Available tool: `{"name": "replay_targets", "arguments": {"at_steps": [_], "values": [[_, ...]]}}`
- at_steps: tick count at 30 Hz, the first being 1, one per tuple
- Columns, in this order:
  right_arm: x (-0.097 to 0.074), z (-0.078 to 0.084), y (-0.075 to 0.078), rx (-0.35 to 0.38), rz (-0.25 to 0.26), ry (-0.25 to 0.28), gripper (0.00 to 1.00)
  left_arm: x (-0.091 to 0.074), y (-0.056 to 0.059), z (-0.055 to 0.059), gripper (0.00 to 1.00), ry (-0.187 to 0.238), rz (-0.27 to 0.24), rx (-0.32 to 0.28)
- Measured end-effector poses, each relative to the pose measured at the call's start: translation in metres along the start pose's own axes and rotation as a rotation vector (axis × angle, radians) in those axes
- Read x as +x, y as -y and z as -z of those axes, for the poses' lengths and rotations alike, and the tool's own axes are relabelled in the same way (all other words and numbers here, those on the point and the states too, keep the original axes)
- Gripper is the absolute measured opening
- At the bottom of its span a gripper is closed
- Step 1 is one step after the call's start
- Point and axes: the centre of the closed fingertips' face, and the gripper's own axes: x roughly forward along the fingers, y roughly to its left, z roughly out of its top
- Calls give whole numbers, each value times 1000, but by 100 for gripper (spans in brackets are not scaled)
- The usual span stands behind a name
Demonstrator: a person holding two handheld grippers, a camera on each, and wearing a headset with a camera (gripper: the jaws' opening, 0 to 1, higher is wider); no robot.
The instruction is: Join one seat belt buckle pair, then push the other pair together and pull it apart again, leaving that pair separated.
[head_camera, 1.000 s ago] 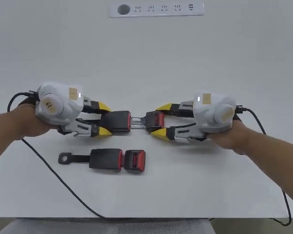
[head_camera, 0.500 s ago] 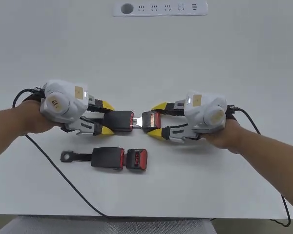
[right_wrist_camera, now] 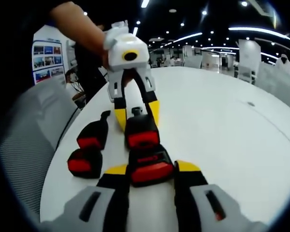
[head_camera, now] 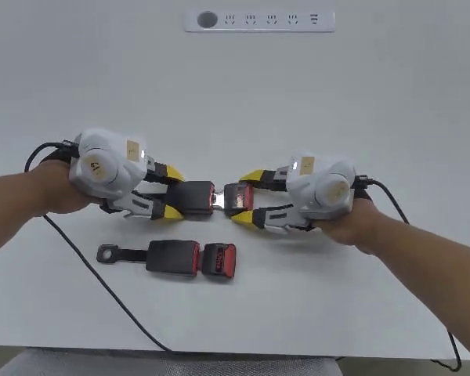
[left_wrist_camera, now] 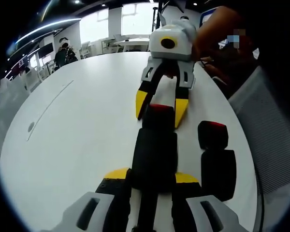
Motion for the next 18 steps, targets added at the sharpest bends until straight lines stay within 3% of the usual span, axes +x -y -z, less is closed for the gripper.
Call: {"name": "replay_targets", "arguments": {"at_steps": [18], "values": [[6,-2,1,23,94,-78,36,0,0,0,33,-4,1,6]]}}
